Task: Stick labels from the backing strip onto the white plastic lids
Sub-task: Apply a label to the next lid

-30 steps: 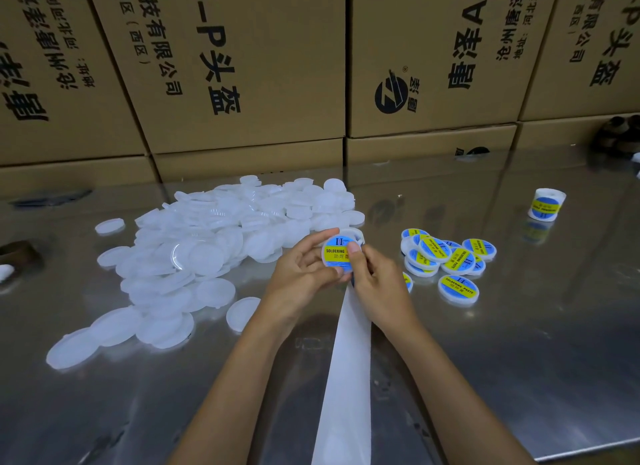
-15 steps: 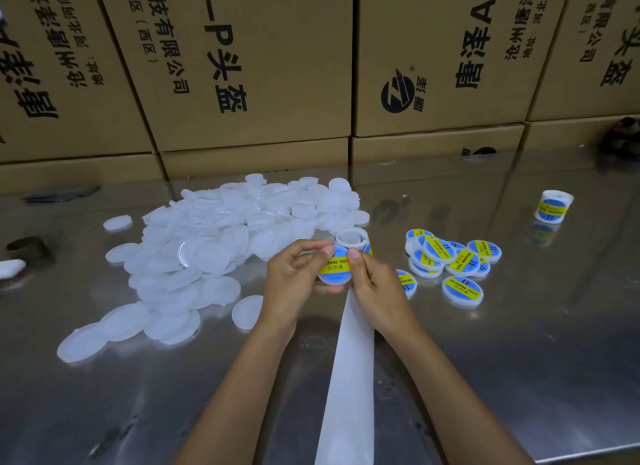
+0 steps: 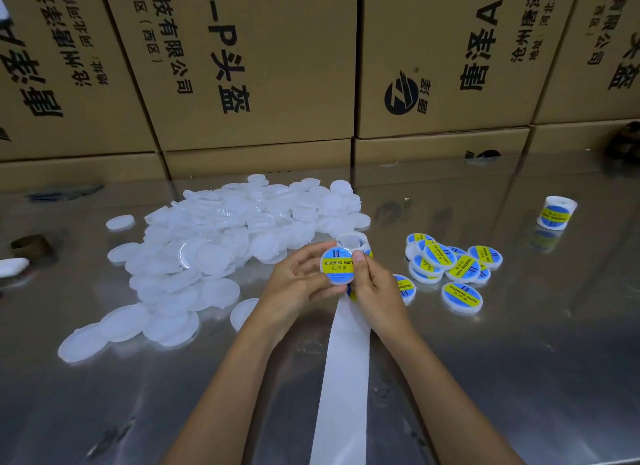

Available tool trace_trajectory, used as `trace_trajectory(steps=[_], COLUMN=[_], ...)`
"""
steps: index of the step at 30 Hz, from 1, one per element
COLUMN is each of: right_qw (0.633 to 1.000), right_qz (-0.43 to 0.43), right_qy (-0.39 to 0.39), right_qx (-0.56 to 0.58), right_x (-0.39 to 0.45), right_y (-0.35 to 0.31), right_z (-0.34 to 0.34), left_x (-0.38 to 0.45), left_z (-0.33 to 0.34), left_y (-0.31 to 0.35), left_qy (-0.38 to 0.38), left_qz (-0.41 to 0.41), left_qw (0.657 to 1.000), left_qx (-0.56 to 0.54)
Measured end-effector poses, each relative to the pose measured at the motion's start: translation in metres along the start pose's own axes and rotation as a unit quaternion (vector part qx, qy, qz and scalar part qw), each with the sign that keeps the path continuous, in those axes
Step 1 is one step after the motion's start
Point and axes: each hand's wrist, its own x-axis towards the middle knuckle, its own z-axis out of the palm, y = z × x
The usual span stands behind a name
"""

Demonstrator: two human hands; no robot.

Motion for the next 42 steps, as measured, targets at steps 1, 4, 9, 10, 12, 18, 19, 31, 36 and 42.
trace_trajectory(steps=[1,4,9,10,12,18,19,31,36,42], right_qw=[1.0,1.0,1.0,1.0,0.999,0.994,0.994,0.997,0.996,0.993], right_qz=[0.0,0.004,0.015,0.009,-0.01,-0.033,-0.035,-0.016,-0.026,-0.026], right_qy=[-0.005,-0.011,-0.013,-0.013,-0.003,0.015,0.016,0.024,0.03,0.037], right_qx=[0.002,0.004,-0.006,-0.021,-0.038,-0.1,-0.101,-0.077,-0.084,-0.106], right_x=[0.0,0.001,0.003,0.002,0.0,-0.001,-0.001,0.004,0.002,0.001], right_y=[0.0,0.003,0.005,0.005,0.004,0.005,0.006,0.006,0.002,0.0], right_z=[0.0,0.0,0.003,0.004,0.005,0.005,0.005,0.002,0.002,0.003], left_x=[0.0,0.001,0.006,0.006,0.007,0.007,0.007,0.008,0.009,0.012], left_z=[0.0,0.0,0.002,0.002,0.002,0.003,0.004,0.006,0.006,0.007], left_y=[0.0,0.001,0.003,0.003,0.003,0.002,0.002,-0.001,0.001,-0.001], left_qy=[-0.004,0.01,0.064,0.069,0.076,0.081,0.076,-0.003,0.04,0.08], left_qz=[0.002,0.004,0.003,0.005,0.008,0.024,0.027,0.004,0.008,0.024], left_qw=[1.0,1.0,0.998,0.998,0.997,0.996,0.997,1.0,0.999,0.996], left_qx=[0.001,0.003,-0.011,-0.01,-0.003,0.013,0.015,-0.004,-0.002,0.011])
